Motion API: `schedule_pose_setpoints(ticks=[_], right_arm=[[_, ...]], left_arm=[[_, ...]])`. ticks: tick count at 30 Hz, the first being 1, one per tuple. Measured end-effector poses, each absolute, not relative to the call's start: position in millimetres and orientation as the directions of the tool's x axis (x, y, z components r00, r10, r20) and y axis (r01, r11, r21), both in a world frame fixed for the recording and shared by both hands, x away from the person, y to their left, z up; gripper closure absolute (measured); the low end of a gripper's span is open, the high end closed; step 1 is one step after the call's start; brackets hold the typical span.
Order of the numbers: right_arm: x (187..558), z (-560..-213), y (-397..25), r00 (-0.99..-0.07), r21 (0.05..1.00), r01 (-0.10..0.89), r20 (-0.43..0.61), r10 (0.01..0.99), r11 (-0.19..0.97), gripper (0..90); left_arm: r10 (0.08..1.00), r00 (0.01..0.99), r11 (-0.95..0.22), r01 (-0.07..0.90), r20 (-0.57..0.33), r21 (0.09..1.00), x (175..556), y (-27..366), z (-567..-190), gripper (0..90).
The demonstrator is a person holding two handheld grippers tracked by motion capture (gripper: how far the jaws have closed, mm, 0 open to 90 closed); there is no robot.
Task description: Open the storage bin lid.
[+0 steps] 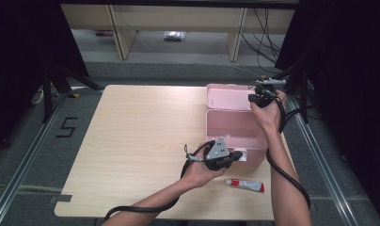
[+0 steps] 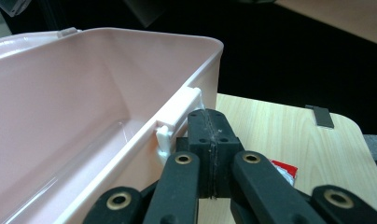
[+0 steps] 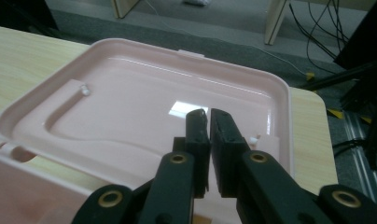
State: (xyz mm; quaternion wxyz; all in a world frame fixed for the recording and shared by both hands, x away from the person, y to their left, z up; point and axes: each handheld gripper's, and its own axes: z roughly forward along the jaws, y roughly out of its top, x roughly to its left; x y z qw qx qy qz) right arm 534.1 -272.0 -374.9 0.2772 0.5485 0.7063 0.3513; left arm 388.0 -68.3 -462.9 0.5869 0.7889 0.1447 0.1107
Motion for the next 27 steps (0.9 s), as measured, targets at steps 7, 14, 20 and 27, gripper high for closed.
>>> schedule_pose_setpoints(ticks=[7, 14, 20, 27], right_arm=[[514.7, -371.0, -274.4, -0.277, 0.802, 0.571, -0.016, 0.961, 0.178, 82.3], [497.3, -369.6, -280.4, -0.304, 0.794, 0.567, -0.046, 0.952, 0.22, 80.5], [484.4, -369.2, -283.1, -0.323, 0.79, 0.57, -0.036, 0.946, 0.225, 80.0], [466.4, -370.0, -285.7, -0.354, 0.79, 0.564, -0.031, 0.935, 0.24, 78.2]], left_arm=[[0.334, 0.943, -0.265, 0.094, 0.0, 0.96, 389.1, -69.0, -459.8, 88.6], [0.357, 0.934, -0.252, 0.078, 0.017, 0.964, 389.1, -65.8, -450.6, 88.2], [0.348, 0.938, -0.244, 0.086, 0.004, 0.966, 385.2, -61.9, -444.4, 87.0], [0.389, 0.921, -0.221, 0.107, -0.013, 0.969, 383.0, -41.4, -427.3, 81.1]])
